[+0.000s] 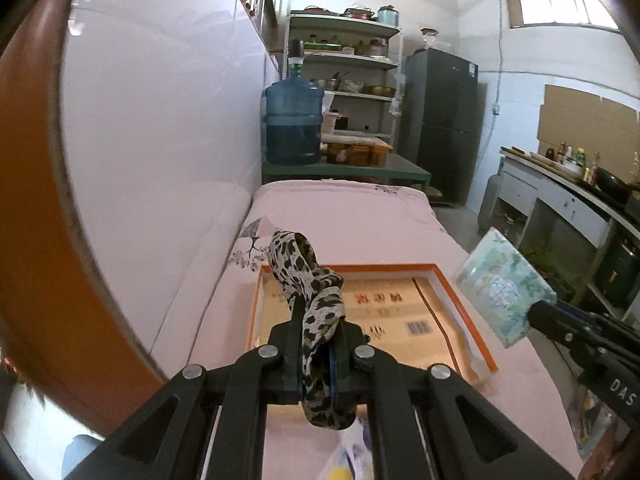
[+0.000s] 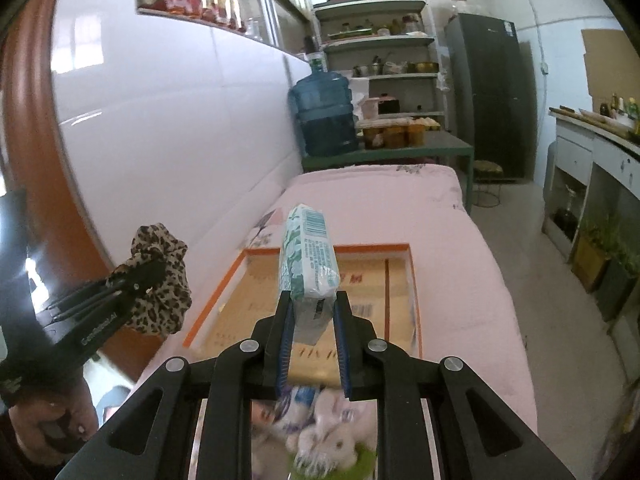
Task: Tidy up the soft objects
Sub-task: 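Carry the scrunchie and tissue pack over the orange-rimmed tray with both tools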
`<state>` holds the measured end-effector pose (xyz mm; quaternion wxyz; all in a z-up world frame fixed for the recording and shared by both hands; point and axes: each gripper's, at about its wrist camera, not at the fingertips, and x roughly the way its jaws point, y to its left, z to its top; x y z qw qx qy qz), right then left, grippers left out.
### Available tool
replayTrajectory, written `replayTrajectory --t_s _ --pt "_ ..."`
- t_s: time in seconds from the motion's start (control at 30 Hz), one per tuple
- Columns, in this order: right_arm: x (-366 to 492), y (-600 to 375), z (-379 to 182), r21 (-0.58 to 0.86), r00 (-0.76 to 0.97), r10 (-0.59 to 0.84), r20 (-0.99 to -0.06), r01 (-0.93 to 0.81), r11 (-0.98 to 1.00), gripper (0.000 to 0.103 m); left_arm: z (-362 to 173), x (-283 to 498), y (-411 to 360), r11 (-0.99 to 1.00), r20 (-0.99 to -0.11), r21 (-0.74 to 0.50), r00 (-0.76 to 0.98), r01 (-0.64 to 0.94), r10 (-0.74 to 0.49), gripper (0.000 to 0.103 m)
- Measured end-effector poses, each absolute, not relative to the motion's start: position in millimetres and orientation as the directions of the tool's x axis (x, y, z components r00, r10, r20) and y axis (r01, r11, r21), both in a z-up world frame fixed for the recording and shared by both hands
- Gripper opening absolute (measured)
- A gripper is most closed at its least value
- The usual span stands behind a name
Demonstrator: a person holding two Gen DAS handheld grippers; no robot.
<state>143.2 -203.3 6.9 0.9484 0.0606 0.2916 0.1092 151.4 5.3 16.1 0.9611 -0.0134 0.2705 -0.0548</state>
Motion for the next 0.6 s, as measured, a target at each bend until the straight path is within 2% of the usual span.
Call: replayTrajectory --t_s 0.23,0.6 --pt "196 -202 8 0.174 0.792 0.234 -0.564 -0.163 0.971 0.019 15 206 2 0.997 -0.55 -0.049 0.831 0.067 -0.083 0.008" --pt "260 -196 -32 0.246 0.71 0.279 -0.647 -0.153 0.957 0.02 -15 262 0 0.996 -0.626 -0.039 0.775 0.081 -0.087 0.008"
